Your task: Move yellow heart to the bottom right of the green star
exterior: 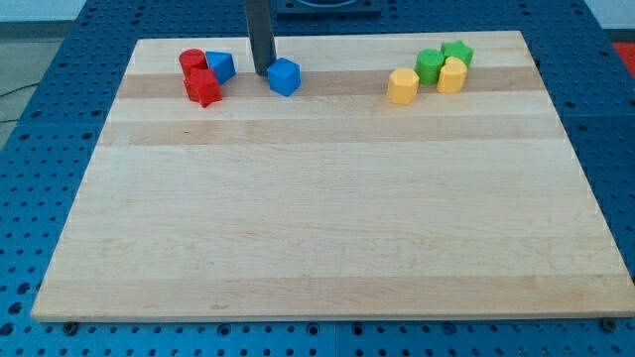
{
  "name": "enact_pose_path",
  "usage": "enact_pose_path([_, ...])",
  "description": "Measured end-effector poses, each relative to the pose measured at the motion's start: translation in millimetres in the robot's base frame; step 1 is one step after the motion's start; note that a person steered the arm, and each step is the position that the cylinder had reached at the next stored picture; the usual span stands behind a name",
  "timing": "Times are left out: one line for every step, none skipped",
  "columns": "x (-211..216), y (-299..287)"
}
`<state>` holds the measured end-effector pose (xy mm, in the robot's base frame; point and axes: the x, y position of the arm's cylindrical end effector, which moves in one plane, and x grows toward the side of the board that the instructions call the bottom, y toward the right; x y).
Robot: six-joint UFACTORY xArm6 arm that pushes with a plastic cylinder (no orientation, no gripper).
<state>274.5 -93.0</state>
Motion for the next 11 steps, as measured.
enact_pose_path([11.9, 41.5])
enact_pose_path([22.9, 103.3])
enact_pose_path([54.3, 147.1])
enact_pose_path([69.8, 171.7])
enact_pose_path([58.3, 181.6])
enact_pose_path([78.1, 207.4])
enact_pose_path([69.8, 225.7])
enact_pose_path([56.8, 218.9])
enact_pose_path([47.6, 184.5])
enact_pose_path([107.0, 221.7])
enact_pose_path([99.3, 278.5])
